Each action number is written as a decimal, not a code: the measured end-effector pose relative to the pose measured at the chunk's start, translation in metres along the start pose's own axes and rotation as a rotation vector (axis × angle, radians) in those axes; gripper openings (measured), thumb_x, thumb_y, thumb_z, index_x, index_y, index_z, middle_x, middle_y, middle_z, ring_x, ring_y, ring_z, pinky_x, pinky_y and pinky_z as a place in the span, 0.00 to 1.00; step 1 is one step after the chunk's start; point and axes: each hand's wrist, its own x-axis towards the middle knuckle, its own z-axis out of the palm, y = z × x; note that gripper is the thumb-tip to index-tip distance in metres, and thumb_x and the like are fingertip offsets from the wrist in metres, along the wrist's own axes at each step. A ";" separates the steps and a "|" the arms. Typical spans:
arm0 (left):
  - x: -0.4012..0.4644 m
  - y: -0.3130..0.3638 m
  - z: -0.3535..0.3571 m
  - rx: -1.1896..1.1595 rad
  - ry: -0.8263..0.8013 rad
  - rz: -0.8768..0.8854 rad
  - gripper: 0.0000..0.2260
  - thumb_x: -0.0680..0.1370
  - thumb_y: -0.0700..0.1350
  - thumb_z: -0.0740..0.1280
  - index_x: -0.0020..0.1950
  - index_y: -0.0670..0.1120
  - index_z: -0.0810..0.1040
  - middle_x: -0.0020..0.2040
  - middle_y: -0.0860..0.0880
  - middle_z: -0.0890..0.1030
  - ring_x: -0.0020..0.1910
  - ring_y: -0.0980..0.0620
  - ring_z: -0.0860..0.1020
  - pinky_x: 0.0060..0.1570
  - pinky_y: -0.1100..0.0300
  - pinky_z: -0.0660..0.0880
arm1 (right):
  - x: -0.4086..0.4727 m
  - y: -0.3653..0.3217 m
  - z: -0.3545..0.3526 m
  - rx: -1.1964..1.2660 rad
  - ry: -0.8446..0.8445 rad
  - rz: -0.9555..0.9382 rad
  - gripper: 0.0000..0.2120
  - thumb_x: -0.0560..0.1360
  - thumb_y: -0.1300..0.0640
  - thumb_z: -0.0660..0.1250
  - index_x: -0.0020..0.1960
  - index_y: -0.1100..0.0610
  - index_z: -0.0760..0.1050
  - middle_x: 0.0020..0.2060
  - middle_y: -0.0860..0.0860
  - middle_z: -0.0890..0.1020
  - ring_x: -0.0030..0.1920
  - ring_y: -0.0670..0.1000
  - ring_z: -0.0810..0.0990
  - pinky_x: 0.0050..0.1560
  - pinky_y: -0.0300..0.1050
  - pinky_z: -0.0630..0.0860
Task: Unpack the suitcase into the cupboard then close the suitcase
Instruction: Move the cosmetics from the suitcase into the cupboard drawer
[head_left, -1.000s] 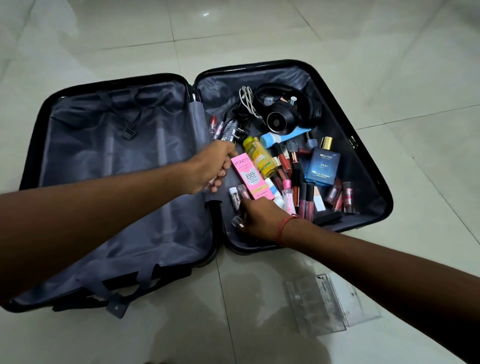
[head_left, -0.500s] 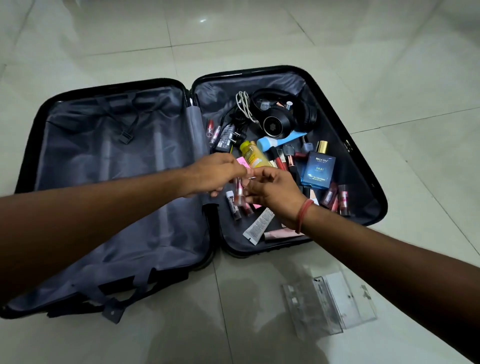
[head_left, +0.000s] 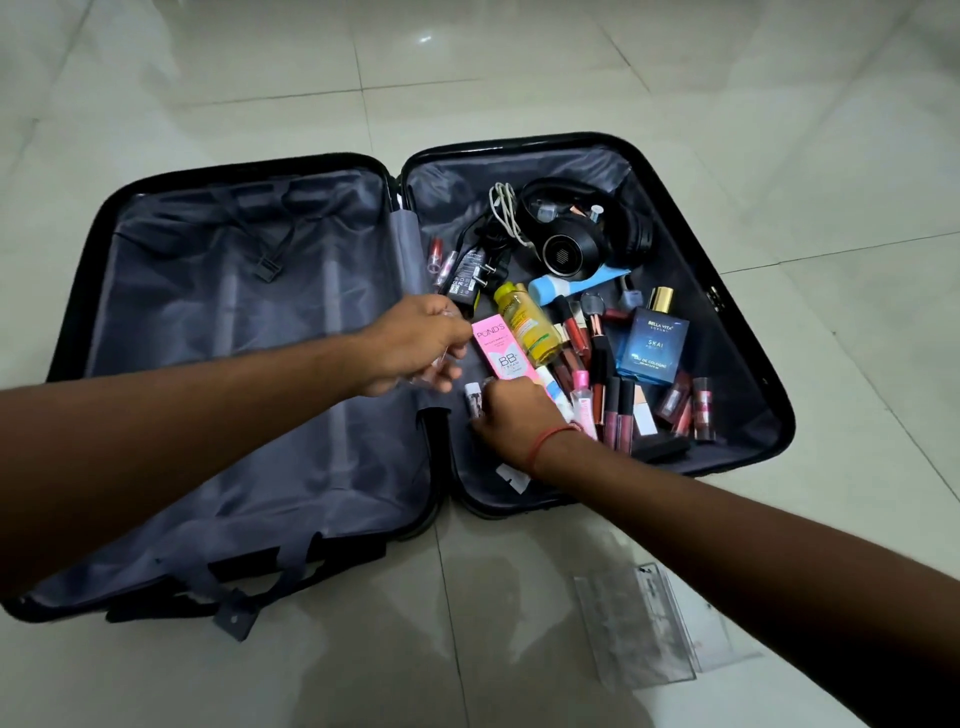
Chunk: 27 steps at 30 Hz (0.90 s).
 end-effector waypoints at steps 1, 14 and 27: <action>0.001 -0.001 0.000 -0.009 0.004 -0.003 0.06 0.77 0.36 0.61 0.43 0.45 0.72 0.36 0.46 0.76 0.25 0.54 0.73 0.21 0.65 0.69 | 0.000 -0.003 0.003 -0.044 0.003 -0.019 0.12 0.76 0.55 0.65 0.52 0.63 0.75 0.50 0.64 0.79 0.52 0.64 0.78 0.43 0.49 0.70; 0.006 -0.006 0.002 0.134 0.121 0.104 0.10 0.74 0.48 0.73 0.43 0.42 0.79 0.22 0.50 0.72 0.17 0.55 0.66 0.18 0.67 0.62 | -0.002 0.011 -0.010 0.893 0.063 0.232 0.07 0.70 0.61 0.70 0.33 0.58 0.77 0.25 0.53 0.79 0.26 0.52 0.77 0.31 0.47 0.76; -0.002 0.011 0.001 0.239 0.031 0.021 0.11 0.75 0.48 0.71 0.39 0.42 0.74 0.24 0.46 0.67 0.15 0.54 0.59 0.18 0.68 0.57 | -0.005 0.027 -0.016 0.651 0.203 0.092 0.11 0.77 0.56 0.64 0.40 0.61 0.79 0.34 0.58 0.83 0.32 0.53 0.78 0.34 0.42 0.72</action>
